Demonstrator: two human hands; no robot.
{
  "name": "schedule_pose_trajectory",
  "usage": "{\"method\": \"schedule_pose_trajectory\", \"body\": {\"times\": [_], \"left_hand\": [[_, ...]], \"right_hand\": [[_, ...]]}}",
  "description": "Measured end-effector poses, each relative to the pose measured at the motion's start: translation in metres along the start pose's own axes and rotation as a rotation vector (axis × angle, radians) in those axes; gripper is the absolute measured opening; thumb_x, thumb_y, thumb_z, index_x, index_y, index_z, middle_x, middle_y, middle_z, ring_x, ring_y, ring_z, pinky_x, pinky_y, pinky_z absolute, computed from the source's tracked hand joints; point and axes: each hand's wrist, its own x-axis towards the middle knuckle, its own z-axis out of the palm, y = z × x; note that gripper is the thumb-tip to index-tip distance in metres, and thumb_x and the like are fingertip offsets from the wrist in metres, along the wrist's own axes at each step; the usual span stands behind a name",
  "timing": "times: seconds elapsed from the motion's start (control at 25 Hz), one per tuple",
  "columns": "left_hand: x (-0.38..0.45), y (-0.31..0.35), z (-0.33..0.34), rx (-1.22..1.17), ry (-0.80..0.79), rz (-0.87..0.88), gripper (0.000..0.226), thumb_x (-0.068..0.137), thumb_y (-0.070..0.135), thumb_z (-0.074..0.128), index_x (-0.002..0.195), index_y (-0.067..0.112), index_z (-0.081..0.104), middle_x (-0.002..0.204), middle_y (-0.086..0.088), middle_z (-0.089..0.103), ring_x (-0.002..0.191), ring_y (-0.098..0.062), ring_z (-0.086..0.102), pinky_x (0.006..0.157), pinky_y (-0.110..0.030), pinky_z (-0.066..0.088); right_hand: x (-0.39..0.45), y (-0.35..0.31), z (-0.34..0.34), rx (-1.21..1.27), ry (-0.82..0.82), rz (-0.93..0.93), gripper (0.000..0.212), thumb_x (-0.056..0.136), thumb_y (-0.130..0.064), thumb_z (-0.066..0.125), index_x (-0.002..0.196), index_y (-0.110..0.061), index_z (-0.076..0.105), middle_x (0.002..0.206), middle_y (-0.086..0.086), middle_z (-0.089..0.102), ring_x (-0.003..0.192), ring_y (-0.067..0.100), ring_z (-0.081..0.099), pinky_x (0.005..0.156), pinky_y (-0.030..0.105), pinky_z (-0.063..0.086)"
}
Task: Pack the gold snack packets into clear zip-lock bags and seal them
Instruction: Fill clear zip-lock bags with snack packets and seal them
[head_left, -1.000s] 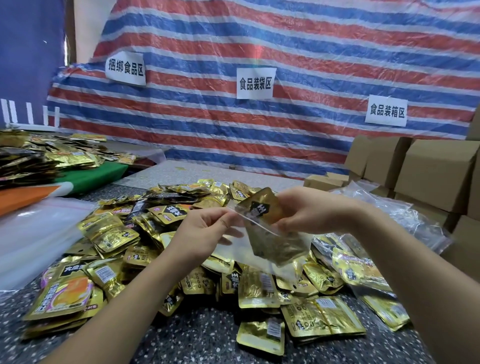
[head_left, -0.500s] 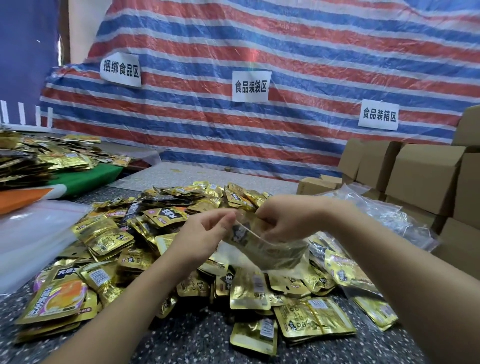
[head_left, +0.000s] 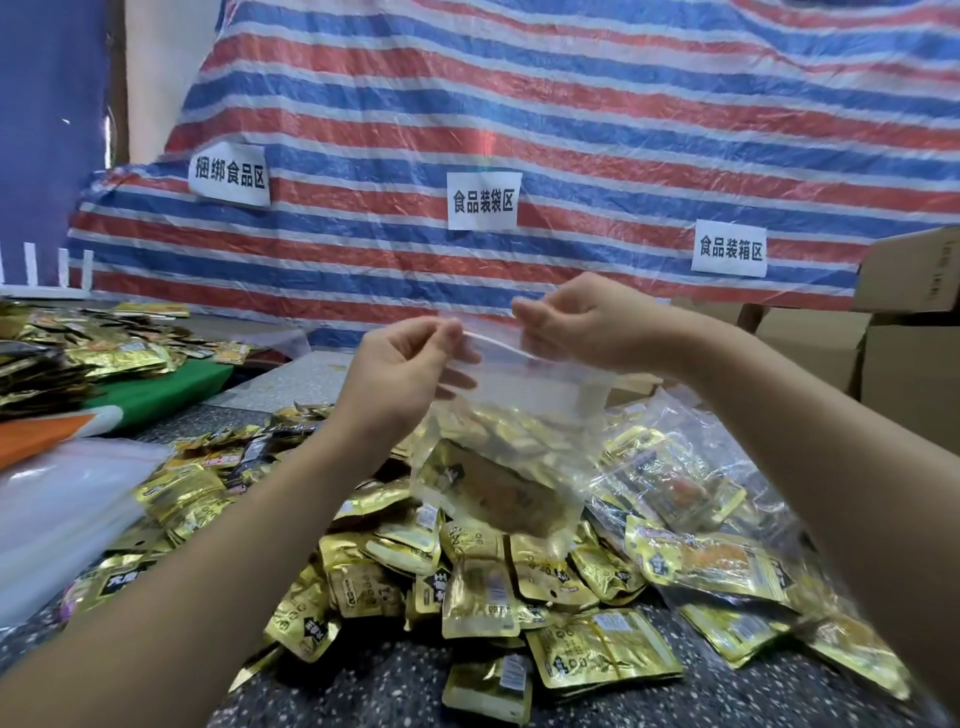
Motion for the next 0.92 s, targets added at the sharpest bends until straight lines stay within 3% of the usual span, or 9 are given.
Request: {"method": "schedule_pose_trajectory", "body": {"times": [0.08, 0.28, 0.4, 0.52, 0.64, 0.76, 0.84, 0.92], "left_hand": [[0.008, 0.014, 0.002, -0.011, 0.014, 0.060, 0.020, 0.099, 0.027, 0.053, 0.090, 0.017, 0.068, 0.079, 0.002, 0.075, 0.066, -0.018, 0.072, 0.056, -0.024, 0.055], [0.026, 0.044, 0.009, -0.033, 0.063, 0.166, 0.022, 0.100, 0.030, 0.053, 0.091, 0.015, 0.067, 0.078, -0.001, 0.075, 0.061, -0.022, 0.072, 0.051, -0.025, 0.055], [0.027, 0.043, 0.004, -0.017, 0.108, 0.152, 0.023, 0.101, 0.029, 0.052, 0.089, 0.016, 0.067, 0.079, 0.000, 0.074, 0.061, -0.021, 0.072, 0.051, -0.025, 0.054], [0.025, 0.030, -0.010, -0.009, 0.148, 0.108, 0.022, 0.100, 0.027, 0.053, 0.087, 0.016, 0.067, 0.079, 0.000, 0.074, 0.062, -0.019, 0.072, 0.054, -0.025, 0.055], [0.018, 0.012, -0.018, 0.043, 0.083, 0.049, 0.020, 0.100, 0.023, 0.054, 0.088, 0.016, 0.068, 0.075, 0.003, 0.075, 0.063, -0.016, 0.071, 0.054, -0.022, 0.055], [0.009, -0.005, -0.024, 0.025, 0.093, 0.001, 0.019, 0.100, 0.023, 0.054, 0.090, 0.016, 0.068, 0.078, 0.003, 0.075, 0.066, -0.016, 0.072, 0.054, -0.020, 0.054], [0.007, -0.013, -0.032, -0.012, 0.152, -0.016, 0.019, 0.100, 0.024, 0.054, 0.091, 0.015, 0.068, 0.078, 0.004, 0.075, 0.066, -0.015, 0.072, 0.054, -0.020, 0.053], [0.007, -0.018, -0.038, -0.035, 0.206, -0.035, 0.019, 0.100, 0.023, 0.054, 0.090, 0.014, 0.067, 0.077, 0.005, 0.075, 0.063, -0.013, 0.071, 0.052, -0.019, 0.052]], "right_hand": [[0.001, -0.002, -0.010, 0.050, 0.137, -0.029, 0.053, 0.100, -0.050, 0.043, 0.072, -0.014, 0.069, 0.057, -0.010, 0.061, 0.051, 0.008, 0.050, 0.058, 0.025, 0.043], [0.005, -0.003, -0.021, 0.100, 0.342, -0.135, 0.054, 0.106, -0.035, 0.043, 0.070, -0.007, 0.072, 0.044, -0.018, 0.054, 0.039, 0.000, 0.043, 0.044, 0.014, 0.033], [0.004, 0.005, -0.015, 0.222, 0.440, -0.112, 0.051, 0.106, -0.030, 0.043, 0.068, -0.006, 0.067, 0.048, -0.013, 0.057, 0.045, 0.002, 0.045, 0.051, 0.019, 0.039], [0.001, 0.024, 0.005, 0.338, 0.563, 0.066, 0.047, 0.105, -0.026, 0.042, 0.062, -0.014, 0.056, 0.057, -0.003, 0.058, 0.052, 0.011, 0.051, 0.060, 0.030, 0.045], [-0.004, 0.043, 0.049, 0.540, 0.428, 0.400, 0.037, 0.105, -0.021, 0.039, 0.070, -0.012, 0.046, 0.065, 0.002, 0.051, 0.054, 0.013, 0.048, 0.050, 0.026, 0.045], [-0.005, 0.053, 0.093, 0.775, 0.345, 0.582, 0.024, 0.104, -0.014, 0.037, 0.086, -0.006, 0.050, 0.086, 0.012, 0.057, 0.069, 0.019, 0.058, 0.056, 0.025, 0.053], [-0.009, 0.062, 0.113, 0.737, 0.248, 0.640, 0.023, 0.104, -0.013, 0.039, 0.090, -0.003, 0.054, 0.087, 0.013, 0.058, 0.063, 0.017, 0.060, 0.054, 0.024, 0.053], [-0.017, 0.065, 0.133, 0.574, -0.026, 0.659, 0.028, 0.104, -0.021, 0.045, 0.089, -0.002, 0.057, 0.077, 0.009, 0.059, 0.049, 0.011, 0.057, 0.047, 0.021, 0.049]]}}
